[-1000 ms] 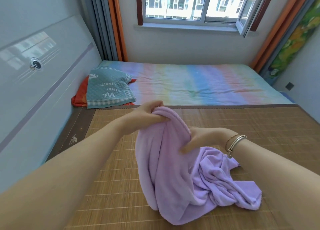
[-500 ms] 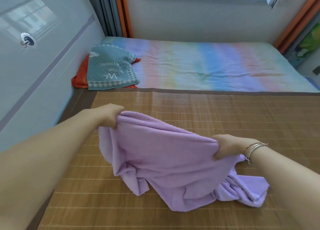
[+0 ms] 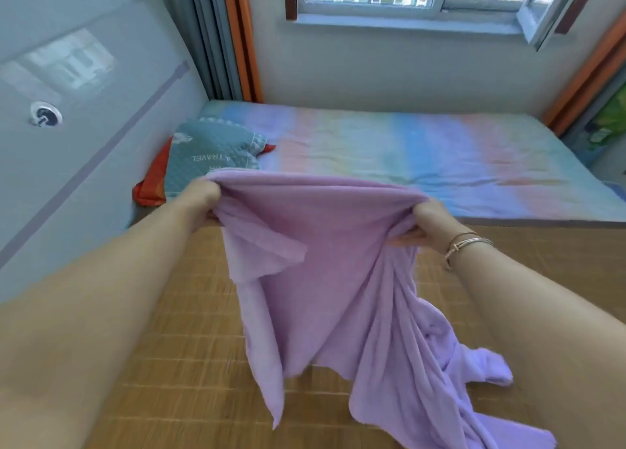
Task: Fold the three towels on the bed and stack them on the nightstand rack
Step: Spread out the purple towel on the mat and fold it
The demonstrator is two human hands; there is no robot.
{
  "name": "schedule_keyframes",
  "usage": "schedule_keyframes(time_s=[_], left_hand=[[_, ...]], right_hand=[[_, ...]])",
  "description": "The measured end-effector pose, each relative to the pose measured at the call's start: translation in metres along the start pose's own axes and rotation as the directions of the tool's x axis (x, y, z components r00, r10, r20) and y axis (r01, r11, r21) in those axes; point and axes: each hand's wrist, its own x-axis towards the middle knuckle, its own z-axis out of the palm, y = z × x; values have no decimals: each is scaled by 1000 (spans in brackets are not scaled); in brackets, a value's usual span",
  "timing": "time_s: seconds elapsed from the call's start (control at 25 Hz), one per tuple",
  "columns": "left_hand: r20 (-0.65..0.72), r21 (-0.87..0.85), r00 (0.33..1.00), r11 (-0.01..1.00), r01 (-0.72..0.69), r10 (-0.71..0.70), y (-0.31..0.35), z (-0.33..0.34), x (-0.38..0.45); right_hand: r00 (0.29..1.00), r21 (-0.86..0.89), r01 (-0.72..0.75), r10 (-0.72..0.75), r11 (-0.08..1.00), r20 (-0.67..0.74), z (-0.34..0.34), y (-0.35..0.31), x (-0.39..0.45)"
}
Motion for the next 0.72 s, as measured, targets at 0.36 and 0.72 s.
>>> schedule_keyframes(time_s=[0.36,0.72], left_hand=[[-245,332,614,660,-674,751,185,-101,-50],[248,969,810,-155,-195,532,-13,-135,-58]], right_hand=[[544,-266,699,-734,664,-406,-99,-200,-69],[644,-912,359,-760,197,89,0,-14,-79]])
